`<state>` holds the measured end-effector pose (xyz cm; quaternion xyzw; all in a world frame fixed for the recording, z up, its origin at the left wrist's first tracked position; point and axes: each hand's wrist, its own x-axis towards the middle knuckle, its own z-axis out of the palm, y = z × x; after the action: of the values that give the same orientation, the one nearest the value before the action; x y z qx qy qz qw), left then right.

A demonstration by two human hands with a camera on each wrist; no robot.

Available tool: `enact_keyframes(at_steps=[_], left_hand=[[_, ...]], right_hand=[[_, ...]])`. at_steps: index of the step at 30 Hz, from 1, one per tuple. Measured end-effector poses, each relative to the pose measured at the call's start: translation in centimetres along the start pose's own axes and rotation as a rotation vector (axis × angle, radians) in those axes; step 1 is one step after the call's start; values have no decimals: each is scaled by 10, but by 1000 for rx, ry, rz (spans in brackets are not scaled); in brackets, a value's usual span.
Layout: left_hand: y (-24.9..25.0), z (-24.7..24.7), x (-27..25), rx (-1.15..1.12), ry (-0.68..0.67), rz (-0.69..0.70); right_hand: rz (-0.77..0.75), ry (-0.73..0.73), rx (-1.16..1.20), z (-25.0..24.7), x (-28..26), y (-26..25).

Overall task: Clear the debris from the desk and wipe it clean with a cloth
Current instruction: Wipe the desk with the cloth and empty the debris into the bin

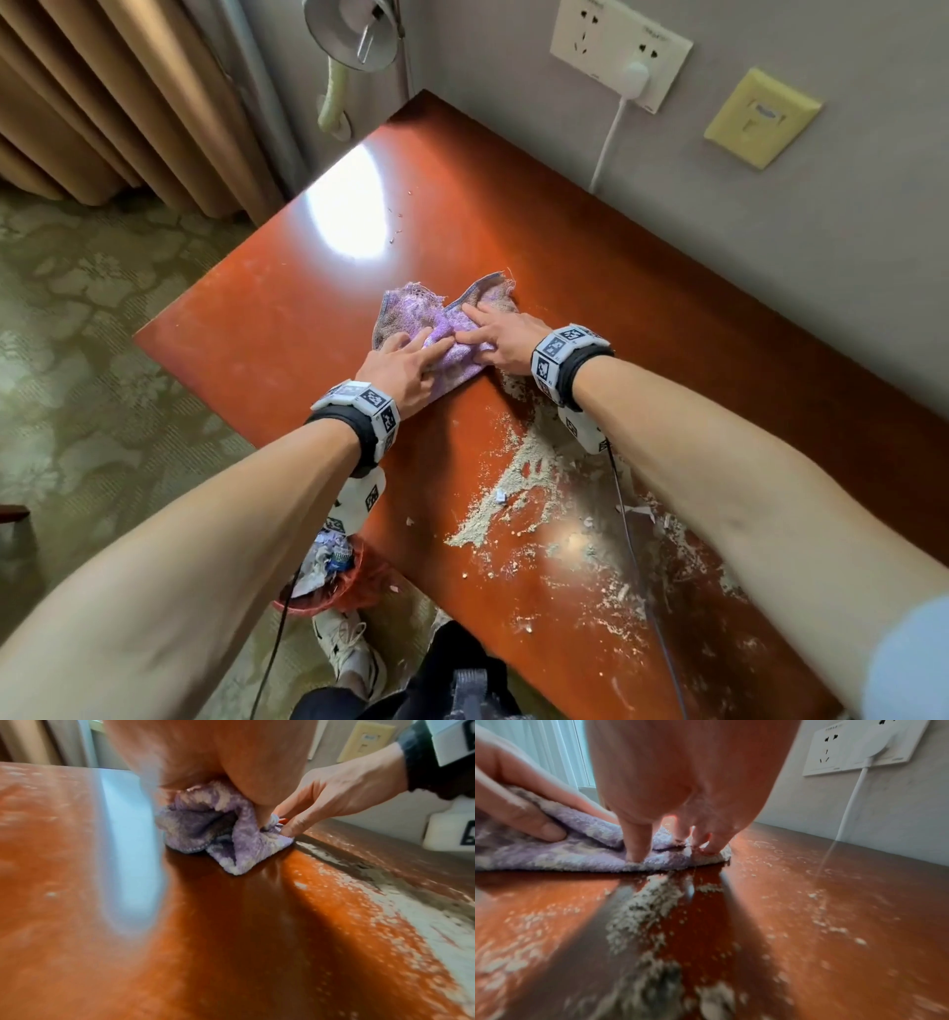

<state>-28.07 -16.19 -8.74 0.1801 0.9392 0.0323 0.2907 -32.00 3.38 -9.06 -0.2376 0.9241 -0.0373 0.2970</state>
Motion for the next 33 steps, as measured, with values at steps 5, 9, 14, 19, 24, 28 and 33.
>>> enact_keyframes(at_steps=[5,9,14,19,24,28,33], left_hand=[[38,6,-12,12,-84,21],[64,11,-27,20,-112,39],[83,20,-40,61,-130,71],[107,31,-54,152,-110,146],[124,51,-53,154,-96,153],[138,65,-54,134,-101,205],[148,53,-55,15,-91,241]], right_hand=[[17,-65,-16,5,-28,13],[68,-72,39,16,-50,18],[107,-62,63,36,-79,19],[146,-56,113,53,-104,23],[206,-53,147,67,-128,29],[220,-42,170,71,-150,32],[279,46,291,73,-164,33]])
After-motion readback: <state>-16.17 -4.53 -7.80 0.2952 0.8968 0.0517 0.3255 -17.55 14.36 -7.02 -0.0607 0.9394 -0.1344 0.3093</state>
